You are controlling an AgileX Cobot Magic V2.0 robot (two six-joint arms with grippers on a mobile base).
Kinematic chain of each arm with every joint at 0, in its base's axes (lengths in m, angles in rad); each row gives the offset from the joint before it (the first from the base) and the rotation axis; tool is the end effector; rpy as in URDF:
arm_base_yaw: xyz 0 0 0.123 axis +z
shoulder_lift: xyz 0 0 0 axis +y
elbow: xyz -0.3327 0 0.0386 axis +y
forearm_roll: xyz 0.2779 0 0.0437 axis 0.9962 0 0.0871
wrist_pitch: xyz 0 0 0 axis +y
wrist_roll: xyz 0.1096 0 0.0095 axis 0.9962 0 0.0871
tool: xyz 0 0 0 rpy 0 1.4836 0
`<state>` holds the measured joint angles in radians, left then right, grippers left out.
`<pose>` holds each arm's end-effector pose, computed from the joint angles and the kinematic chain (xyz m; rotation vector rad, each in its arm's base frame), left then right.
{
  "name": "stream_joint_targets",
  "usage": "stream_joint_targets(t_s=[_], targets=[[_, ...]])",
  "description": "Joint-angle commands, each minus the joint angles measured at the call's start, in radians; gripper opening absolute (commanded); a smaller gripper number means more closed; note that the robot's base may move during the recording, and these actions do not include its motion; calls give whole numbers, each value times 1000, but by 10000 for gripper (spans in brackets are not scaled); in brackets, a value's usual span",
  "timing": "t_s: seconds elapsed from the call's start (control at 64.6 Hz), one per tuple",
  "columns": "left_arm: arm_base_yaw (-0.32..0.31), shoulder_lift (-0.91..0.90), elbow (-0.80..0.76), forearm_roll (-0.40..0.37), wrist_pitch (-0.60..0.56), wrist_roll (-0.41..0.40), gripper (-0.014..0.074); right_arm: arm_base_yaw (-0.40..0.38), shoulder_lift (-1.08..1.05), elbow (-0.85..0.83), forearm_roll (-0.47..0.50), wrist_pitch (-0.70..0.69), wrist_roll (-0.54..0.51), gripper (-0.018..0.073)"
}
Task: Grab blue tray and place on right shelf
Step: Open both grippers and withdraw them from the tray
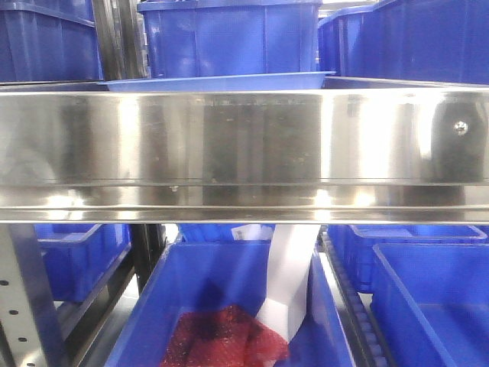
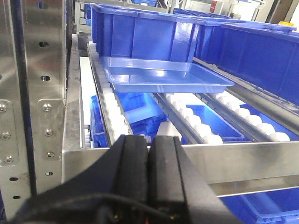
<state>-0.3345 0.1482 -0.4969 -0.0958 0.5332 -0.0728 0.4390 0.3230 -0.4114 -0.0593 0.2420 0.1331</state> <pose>0.0287 -0.0157 0.3358 0.1875 1.6719 -0.4104 0.0726 0.0324 0.3259 -0.2875 1.6253 0.3818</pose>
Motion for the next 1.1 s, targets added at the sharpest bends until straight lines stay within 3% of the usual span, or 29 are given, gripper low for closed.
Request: stream_joint_targets(t_s=[0.0, 0.046, 0.201, 0.356, 0.434, 0.589, 0.635, 0.759, 0.805, 0.867, 1.022, 1.084], targets=[[2, 9, -23, 19, -86, 7, -49, 2, 4, -27, -14, -98, -12, 57], [33, -2, -21, 42, -67, 7, -49, 2, 4, -27, -14, -97, -12, 57], [197, -78, 70, 19, -94, 7, -49, 2, 4, -27, -14, -97, -12, 57], [321, -178, 264, 5, -234, 7, -49, 2, 4, -27, -14, -97, -12, 57], [353, -171, 358, 5, -367, 7, -49, 2, 5, -27, -14, -96, -12, 57], [362, -171, 554, 5, -666, 7, -49, 1, 5, -27, -14, -95, -12, 57], [362, -171, 551, 5, -604, 7, -49, 1, 5, -27, -14, -95, -12, 57], [362, -171, 555, 13, -611, 7, -49, 1, 5, -27, -14, -94, -12, 57], [358, -171, 555, 51, -620, 7, -49, 1, 5, -27, -14, -93, -12, 57], [336, -171, 555, 112, -624, 7, -49, 1, 5, -27, -14, -93, -12, 57], [264, -171, 555, 111, -600, 7, -49, 1, 5, -27, -14, -93, -12, 57], [238, -171, 555, 108, -580, 47, -49, 1, 5, -27, -14, -93, -12, 57]])
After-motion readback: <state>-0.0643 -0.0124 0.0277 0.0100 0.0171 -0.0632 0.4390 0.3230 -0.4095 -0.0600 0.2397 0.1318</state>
